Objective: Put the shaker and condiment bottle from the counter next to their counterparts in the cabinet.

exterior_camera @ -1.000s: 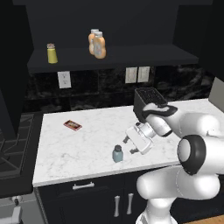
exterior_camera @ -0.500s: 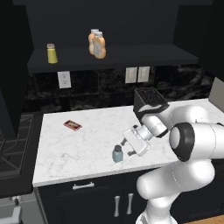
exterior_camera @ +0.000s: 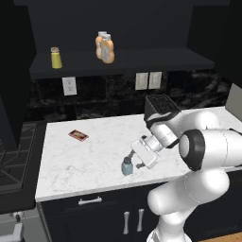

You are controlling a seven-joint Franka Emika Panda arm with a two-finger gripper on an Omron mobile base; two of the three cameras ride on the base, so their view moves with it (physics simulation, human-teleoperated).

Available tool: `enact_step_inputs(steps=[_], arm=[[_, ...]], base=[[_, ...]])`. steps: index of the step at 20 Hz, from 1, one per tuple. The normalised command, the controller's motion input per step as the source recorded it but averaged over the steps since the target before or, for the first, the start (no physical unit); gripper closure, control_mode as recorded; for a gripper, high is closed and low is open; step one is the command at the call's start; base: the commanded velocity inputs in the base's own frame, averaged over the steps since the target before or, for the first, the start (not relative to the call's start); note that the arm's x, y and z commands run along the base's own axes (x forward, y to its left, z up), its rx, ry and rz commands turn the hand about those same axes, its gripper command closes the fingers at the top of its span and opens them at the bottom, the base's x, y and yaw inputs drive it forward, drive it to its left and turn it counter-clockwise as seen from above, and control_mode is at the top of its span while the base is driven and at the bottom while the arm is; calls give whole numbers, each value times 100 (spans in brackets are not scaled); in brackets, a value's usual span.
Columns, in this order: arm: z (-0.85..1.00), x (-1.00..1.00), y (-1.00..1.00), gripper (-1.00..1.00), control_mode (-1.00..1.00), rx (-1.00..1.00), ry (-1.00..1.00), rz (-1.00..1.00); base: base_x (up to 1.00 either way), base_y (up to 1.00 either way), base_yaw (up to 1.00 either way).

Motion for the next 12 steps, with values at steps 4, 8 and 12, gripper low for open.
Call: enact_step_inputs(steps=[4,8,12], arm=[[0,0,9,-100,-100,0,0,0],[0,0,6,-100,-100,0,1,0],[0,0,5,-100,-100,0,1,0]], base=[[0,0,0],[0,0,0],[0,0,0]])
